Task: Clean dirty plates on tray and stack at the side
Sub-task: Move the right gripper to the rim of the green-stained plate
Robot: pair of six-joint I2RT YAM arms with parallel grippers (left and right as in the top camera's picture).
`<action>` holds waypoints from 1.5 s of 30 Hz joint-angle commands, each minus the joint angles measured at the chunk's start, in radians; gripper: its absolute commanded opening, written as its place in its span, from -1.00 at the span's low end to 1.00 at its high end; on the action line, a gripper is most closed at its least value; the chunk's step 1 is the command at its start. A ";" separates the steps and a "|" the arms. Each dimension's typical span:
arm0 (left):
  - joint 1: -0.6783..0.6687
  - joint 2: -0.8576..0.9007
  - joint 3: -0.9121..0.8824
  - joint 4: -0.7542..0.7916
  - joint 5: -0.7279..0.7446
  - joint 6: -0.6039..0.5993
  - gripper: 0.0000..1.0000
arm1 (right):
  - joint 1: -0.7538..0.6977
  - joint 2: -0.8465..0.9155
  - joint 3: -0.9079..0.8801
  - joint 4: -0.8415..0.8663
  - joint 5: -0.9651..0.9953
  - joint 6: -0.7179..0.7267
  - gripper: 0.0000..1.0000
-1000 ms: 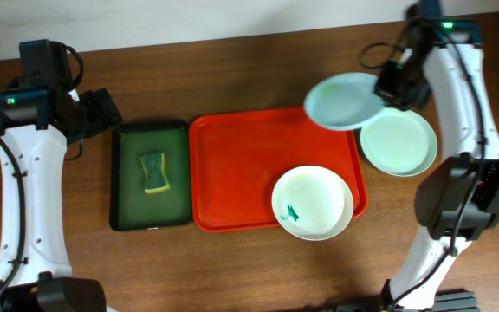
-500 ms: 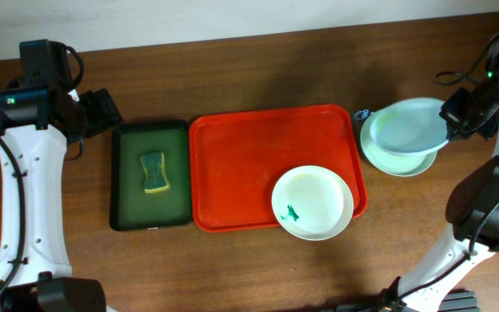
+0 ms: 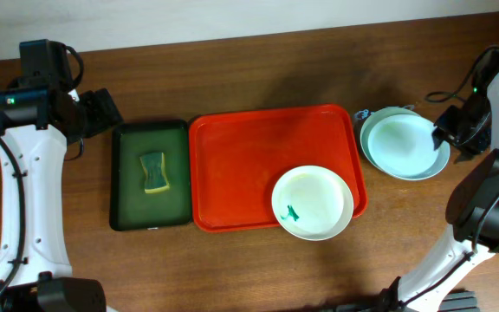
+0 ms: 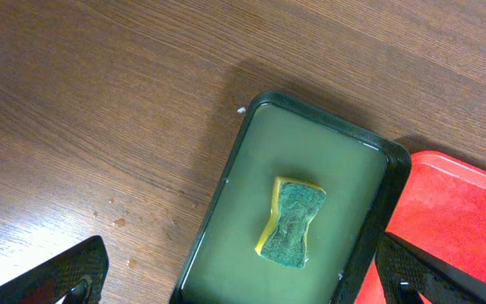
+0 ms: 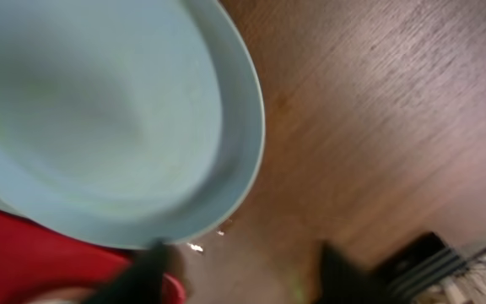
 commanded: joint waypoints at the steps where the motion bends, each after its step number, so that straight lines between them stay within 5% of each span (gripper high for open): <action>1: 0.002 0.002 0.009 -0.001 0.002 -0.013 0.98 | 0.005 -0.036 -0.006 -0.034 0.016 -0.072 0.44; 9: 0.002 0.002 0.009 -0.001 0.003 -0.013 0.99 | 0.025 -0.045 -0.006 -0.126 0.015 -0.101 0.49; 20: 0.002 0.002 0.009 -0.001 0.002 -0.013 0.99 | 0.289 -0.274 -0.103 -0.185 0.020 -0.115 0.53; 32: 0.002 0.002 0.009 -0.001 0.003 -0.013 0.99 | 0.533 -0.371 -0.436 -0.010 0.000 -0.035 0.54; 37: 0.002 0.002 0.009 -0.001 0.002 -0.013 0.98 | 0.634 -0.391 -0.559 0.080 0.001 0.023 0.41; 45: 0.002 0.002 0.009 -0.001 0.003 -0.013 0.99 | 0.653 -0.401 -0.618 0.161 -0.003 0.036 0.37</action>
